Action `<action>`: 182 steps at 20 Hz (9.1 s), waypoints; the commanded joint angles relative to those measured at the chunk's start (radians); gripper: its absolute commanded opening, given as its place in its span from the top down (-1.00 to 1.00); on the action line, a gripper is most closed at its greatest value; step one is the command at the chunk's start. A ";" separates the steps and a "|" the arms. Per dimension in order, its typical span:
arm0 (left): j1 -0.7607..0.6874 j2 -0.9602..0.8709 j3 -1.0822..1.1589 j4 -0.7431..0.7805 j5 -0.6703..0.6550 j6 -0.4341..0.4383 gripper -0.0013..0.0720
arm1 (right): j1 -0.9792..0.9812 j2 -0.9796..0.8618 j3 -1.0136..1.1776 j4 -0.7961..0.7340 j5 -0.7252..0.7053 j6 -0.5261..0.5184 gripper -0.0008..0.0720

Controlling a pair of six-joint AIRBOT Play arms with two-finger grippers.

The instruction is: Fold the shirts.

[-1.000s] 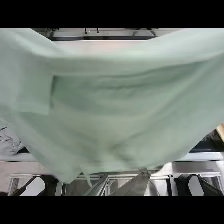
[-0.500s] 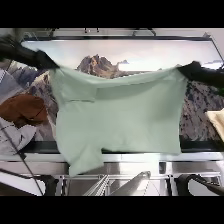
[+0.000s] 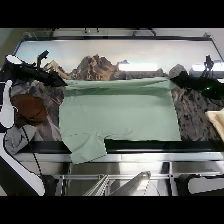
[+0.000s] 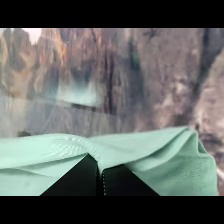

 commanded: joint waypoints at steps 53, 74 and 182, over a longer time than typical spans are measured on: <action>0.275 0.877 -1.666 -0.107 0.339 -0.034 -0.71 | -0.181 0.121 -0.435 -0.510 0.406 0.107 0.94; 0.275 0.880 -1.557 -0.301 0.060 0.082 0.90 | -0.313 0.185 -0.307 -0.483 0.667 0.153 0.94; 0.102 0.331 -0.161 -0.979 -0.315 -0.002 0.91 | 0.686 -0.418 0.816 -0.114 0.366 0.426 0.93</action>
